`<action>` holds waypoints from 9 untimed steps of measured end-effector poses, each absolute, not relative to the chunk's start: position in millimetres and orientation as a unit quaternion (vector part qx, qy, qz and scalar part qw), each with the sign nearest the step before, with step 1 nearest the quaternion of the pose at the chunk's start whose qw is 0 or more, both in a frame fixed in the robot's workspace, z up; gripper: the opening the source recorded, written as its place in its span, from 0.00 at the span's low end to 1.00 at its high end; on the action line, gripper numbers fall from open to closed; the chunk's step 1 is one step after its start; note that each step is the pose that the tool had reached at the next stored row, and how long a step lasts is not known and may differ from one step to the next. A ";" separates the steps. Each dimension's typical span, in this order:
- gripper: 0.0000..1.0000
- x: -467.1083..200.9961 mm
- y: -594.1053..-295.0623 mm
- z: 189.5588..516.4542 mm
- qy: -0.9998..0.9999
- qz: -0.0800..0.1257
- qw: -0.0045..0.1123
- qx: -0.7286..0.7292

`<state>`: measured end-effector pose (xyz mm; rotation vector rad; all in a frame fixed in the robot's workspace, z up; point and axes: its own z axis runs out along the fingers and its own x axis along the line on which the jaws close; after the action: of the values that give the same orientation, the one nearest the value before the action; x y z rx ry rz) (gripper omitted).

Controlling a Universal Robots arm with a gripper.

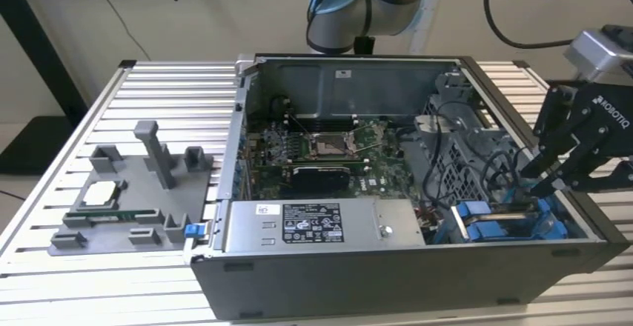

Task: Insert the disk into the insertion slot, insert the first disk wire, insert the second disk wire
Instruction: 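Insert the first disk wire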

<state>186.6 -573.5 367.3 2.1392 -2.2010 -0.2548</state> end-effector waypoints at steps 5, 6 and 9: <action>1.00 186.6 -572.4 378.2 -0.714 -0.083 0.031 0.694; 1.00 186.6 -572.1 379.1 -0.714 -0.083 0.031 0.694; 1.00 187.6 -571.2 380.9 -0.714 -0.083 0.031 0.694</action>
<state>187.6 -571.2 380.9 2.1393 -2.2008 -0.2547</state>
